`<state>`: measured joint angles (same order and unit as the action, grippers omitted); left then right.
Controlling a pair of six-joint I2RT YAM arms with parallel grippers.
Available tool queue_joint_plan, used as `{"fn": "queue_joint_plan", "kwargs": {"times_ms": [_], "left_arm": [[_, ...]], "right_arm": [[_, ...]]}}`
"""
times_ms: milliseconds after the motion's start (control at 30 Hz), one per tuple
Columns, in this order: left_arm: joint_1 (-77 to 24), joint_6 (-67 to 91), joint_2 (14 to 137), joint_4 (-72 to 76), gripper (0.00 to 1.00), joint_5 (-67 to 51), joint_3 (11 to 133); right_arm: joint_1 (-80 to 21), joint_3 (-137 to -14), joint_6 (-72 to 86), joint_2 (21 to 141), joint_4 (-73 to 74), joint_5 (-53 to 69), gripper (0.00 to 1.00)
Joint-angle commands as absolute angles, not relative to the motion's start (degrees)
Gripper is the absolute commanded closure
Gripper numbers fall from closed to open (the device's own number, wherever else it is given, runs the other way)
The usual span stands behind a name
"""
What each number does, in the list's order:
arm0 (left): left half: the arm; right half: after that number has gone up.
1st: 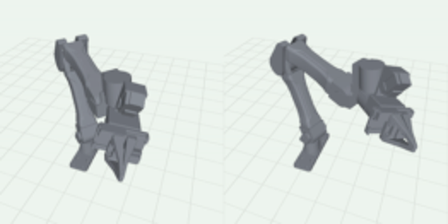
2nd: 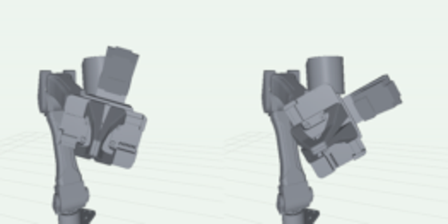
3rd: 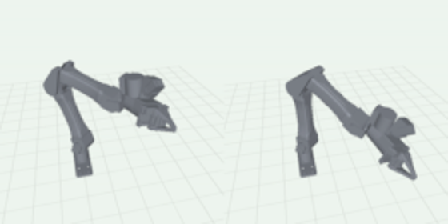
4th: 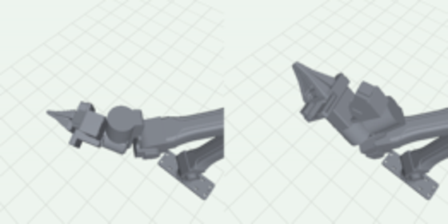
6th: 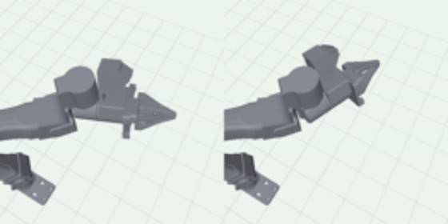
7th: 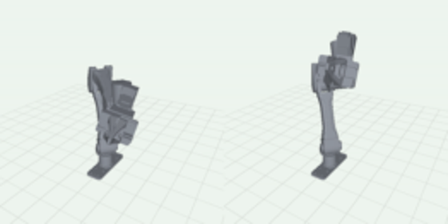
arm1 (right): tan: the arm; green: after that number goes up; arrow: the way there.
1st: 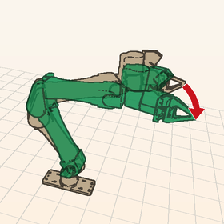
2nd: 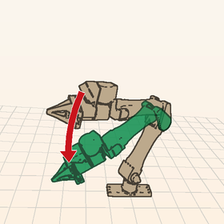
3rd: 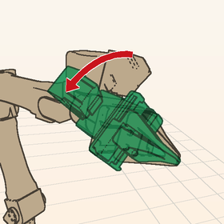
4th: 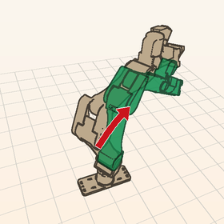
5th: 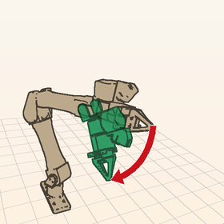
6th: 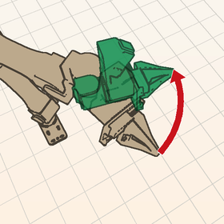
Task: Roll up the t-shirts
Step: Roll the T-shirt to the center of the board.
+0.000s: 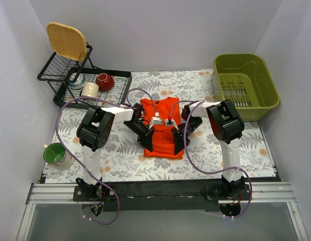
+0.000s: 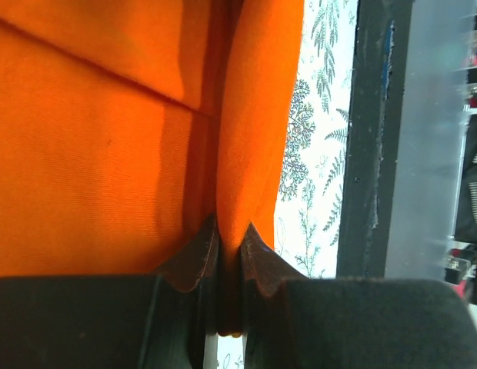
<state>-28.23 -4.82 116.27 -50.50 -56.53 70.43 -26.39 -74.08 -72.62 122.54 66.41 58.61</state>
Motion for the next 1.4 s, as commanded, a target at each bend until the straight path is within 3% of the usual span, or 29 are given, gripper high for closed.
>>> {"fn": "queue_joint_plan", "kwargs": {"times_ms": [0,333,467,500,600,667,733,833,1033,1367], "left_arm": [[-25.0,-9.1,118.3,-57.0,0.99,-51.9,73.7],[-22.2,-7.3,117.3,-56.1,0.95,-51.9,72.1],[-21.3,-2.9,114.0,-51.2,0.89,-50.9,69.3],[-21.2,-1.6,113.4,-49.4,0.79,-50.4,69.0],[-20.0,3.7,108.2,-43.3,0.65,-46.2,67.4],[-19.2,5.3,100.1,-39.7,0.60,-42.6,64.3],[-19.5,5.6,93.3,-31.8,0.45,-41.1,60.6],[-23.6,3.3,81.3,-24.2,0.34,-37.7,53.8],[-36.0,-4.2,73.5,-13.1,0.34,-32.6,42.2],[-44.6,-4.6,78.3,1.5,0.38,-26.7,35.0]], "right_arm": [[-24.5,-77.4,-73.9,126.1,74.5,55.6,0.99],[-24.4,-82.6,-70.1,131.7,74.8,56.6,0.99],[-24.4,-83.3,-68.6,133.8,74.8,57.5,0.99],[-24.4,-83.6,-68.2,134.0,74.8,57.6,0.99],[-24.3,-84.5,-67.2,135.0,74.8,57.0,0.99],[-24.3,-85.3,-66.3,136.0,74.9,56.3,0.99],[-24.2,-86.9,-63.3,137.1,74.9,55.6,0.99],[-24.3,-88.3,-61.1,139.2,74.8,54.2,0.99],[-24.3,-93.2,-58.5,141.1,74.8,53.1,0.99],[-24.4,-97.8,-59.6,141.9,74.9,51.0,0.99]]}}
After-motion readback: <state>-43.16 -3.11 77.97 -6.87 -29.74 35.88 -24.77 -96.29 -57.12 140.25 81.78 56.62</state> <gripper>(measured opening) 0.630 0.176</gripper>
